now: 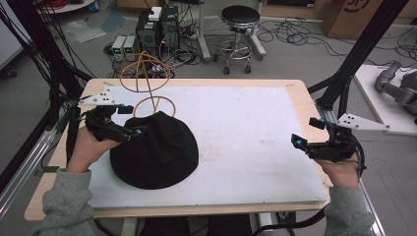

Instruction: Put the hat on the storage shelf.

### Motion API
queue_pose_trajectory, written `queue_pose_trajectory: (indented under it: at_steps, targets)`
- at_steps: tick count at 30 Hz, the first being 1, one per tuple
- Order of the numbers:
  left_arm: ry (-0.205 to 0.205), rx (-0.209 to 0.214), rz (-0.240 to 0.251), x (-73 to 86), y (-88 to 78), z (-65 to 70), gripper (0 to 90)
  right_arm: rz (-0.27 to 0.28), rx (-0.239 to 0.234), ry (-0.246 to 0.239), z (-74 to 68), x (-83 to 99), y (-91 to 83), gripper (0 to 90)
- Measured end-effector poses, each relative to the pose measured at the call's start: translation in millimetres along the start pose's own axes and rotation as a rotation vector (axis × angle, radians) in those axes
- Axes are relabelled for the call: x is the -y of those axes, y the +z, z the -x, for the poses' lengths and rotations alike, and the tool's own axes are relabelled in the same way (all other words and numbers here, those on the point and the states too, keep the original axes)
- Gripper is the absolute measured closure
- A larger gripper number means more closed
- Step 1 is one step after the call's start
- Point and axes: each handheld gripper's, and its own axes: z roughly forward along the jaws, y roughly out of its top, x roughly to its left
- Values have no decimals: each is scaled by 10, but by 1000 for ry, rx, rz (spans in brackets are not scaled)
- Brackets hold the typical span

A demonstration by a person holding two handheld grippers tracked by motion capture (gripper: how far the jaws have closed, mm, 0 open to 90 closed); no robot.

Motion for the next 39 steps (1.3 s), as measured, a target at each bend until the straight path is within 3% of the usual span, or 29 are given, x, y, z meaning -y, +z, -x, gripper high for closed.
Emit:
queue_pose_trajectory:
  at_steps: [6, 15, 39]
  targets:
    - [6, 34, -22, 10, 100, -10, 85, -1, 0, 6, 4, 2, -8, 12]
    - [21, 37, -44, 17, 188, 5, 120, -7, -3, 5, 13, 15, 9, 12]
    - [64, 26, -74, 38, 228, 2, 486, -36, -15, -2, 8, 30, 53, 12]
